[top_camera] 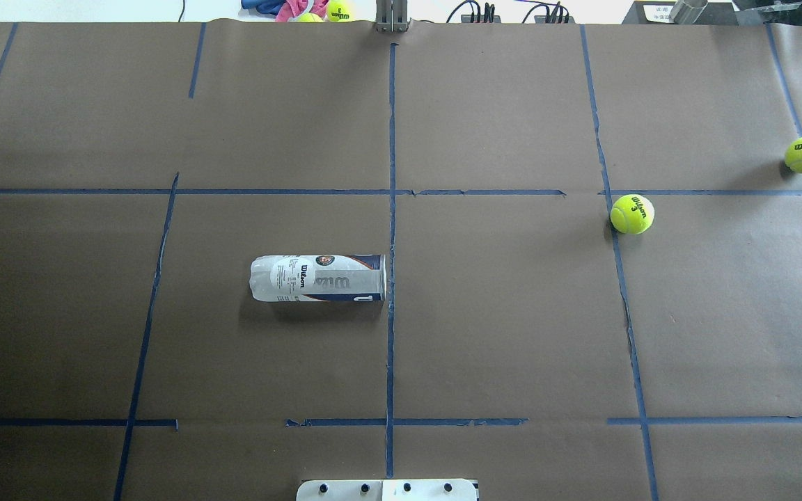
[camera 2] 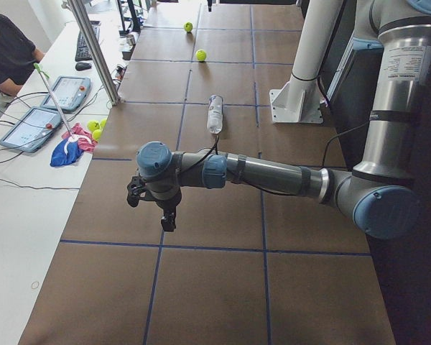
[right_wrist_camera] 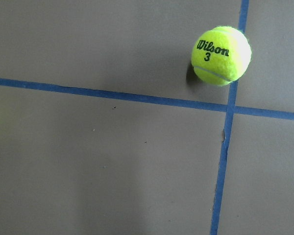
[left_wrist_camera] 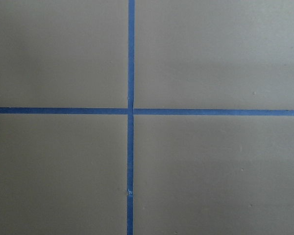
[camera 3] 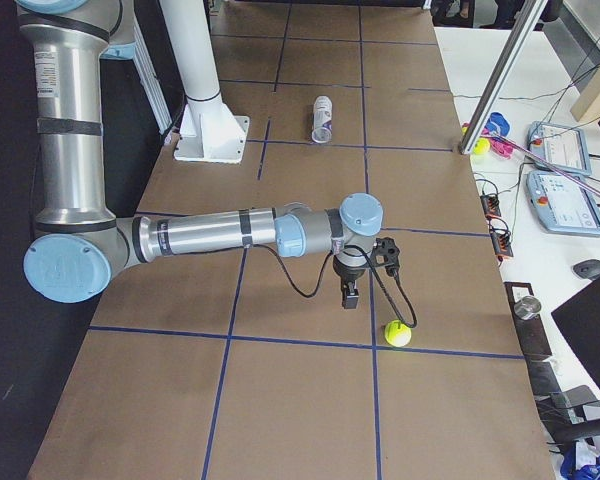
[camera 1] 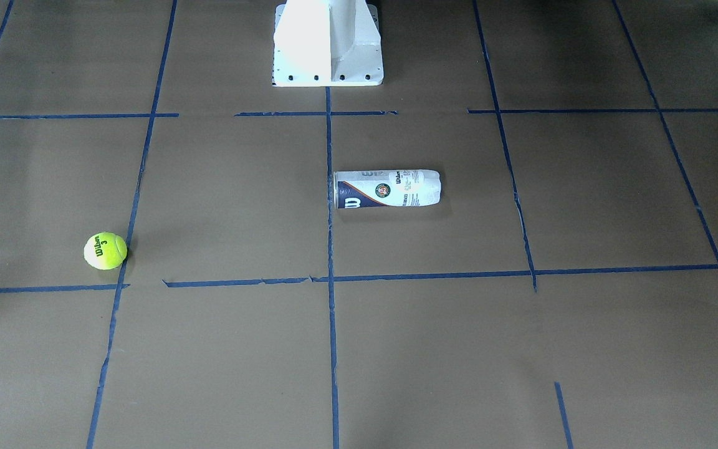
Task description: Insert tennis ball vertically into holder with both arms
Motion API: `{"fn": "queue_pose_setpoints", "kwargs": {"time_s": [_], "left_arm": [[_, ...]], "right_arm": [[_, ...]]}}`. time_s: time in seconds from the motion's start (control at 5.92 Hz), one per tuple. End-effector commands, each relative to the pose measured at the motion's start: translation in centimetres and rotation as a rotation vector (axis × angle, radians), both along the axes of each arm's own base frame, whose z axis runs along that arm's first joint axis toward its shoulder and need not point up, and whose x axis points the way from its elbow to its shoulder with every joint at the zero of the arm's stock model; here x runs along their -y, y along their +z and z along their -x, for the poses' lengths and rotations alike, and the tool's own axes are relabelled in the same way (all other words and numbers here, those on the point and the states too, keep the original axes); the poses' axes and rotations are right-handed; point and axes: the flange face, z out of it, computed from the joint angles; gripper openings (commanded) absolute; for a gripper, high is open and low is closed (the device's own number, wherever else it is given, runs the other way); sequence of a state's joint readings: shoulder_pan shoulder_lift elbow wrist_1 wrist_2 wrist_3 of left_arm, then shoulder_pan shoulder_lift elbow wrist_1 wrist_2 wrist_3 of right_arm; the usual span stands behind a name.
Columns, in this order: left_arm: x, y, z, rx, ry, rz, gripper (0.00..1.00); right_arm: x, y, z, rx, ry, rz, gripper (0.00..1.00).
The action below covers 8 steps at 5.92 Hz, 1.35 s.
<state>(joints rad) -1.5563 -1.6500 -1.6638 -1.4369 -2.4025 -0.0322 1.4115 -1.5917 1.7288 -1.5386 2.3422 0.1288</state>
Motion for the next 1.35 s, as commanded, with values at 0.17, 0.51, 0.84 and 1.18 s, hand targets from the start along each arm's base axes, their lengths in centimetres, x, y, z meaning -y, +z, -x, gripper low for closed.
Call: {"fn": "queue_pose_setpoints", "kwargs": {"time_s": [0.17,0.51,0.84,1.18], "left_arm": [[-1.2,-0.8,-2.3,0.007,0.042,-0.014,1.00],[-1.1,0.4,-2.8,0.008,0.052,0.001,1.00],[-1.0,0.7,-3.4,0.007,0.063,0.008,1.00],[-1.3,1.0,-3.5,-0.002,0.066,0.010,1.00]], "right_arm": [[0.3,-0.6,-1.7,-0.032,0.033,0.011,1.00],[2.4,-3.2,-3.3,-0.037,0.057,0.084,1.00],[1.9,-2.7,-3.3,-0.038,0.056,0.093,1.00],[1.3,-2.0,-3.4,-0.044,0.024,0.076,1.00]]}}
